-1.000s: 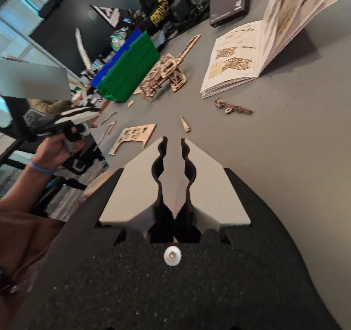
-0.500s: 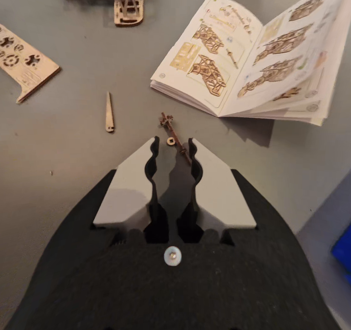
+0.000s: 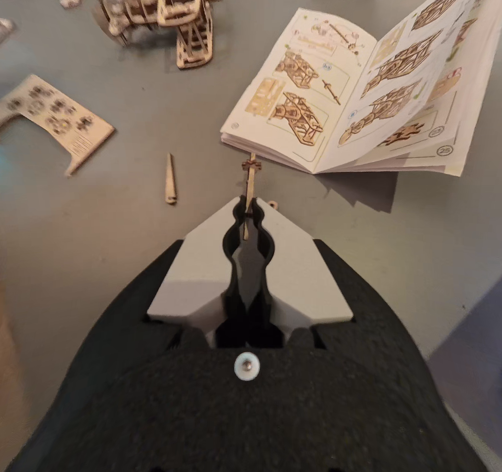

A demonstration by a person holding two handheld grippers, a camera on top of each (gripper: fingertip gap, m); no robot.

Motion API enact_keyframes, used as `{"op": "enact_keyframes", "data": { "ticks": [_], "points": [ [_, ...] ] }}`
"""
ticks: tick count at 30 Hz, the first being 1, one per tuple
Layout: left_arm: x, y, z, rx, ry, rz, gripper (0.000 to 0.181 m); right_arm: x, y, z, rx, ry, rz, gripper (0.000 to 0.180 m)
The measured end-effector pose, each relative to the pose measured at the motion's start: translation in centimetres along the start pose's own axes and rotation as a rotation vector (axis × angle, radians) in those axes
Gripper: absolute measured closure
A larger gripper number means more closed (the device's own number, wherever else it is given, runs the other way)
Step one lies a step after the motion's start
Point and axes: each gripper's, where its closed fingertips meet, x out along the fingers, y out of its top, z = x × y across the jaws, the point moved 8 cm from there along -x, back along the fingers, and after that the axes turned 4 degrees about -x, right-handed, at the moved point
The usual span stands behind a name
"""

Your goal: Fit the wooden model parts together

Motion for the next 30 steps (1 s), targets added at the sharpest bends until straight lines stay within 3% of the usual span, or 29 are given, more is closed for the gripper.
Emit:
{"op": "enact_keyframes", "data": {
  "ticks": [8,13,17,22,30],
  "points": [
    [0.3,0.9,2.1,0.019,-0.086,0.037,0.159,-2.4,2.8,-3.8,0.220,0.268,0.222,0.177],
    [0.2,2.7,5.0,-0.079,-0.288,0.138,0.157,-2.0,4.9,-9.7,0.483,0.595,0.448,0.177],
    [0.2,4.0,7.8,-0.222,-0.457,0.185,0.147,-1.0,5.4,-13.8,0.669,0.738,0.581,0.177],
    [0.0,4.5,10.2,-0.329,-0.566,0.210,0.153,-0.8,5.9,-17.9,0.701,0.734,0.703,0.177],
    [-0.8,4.3,11.4,-0.283,-0.630,0.211,0.163,-1.5,6.3,-20.7,0.456,0.570,0.641,0.177]
  ]
}}
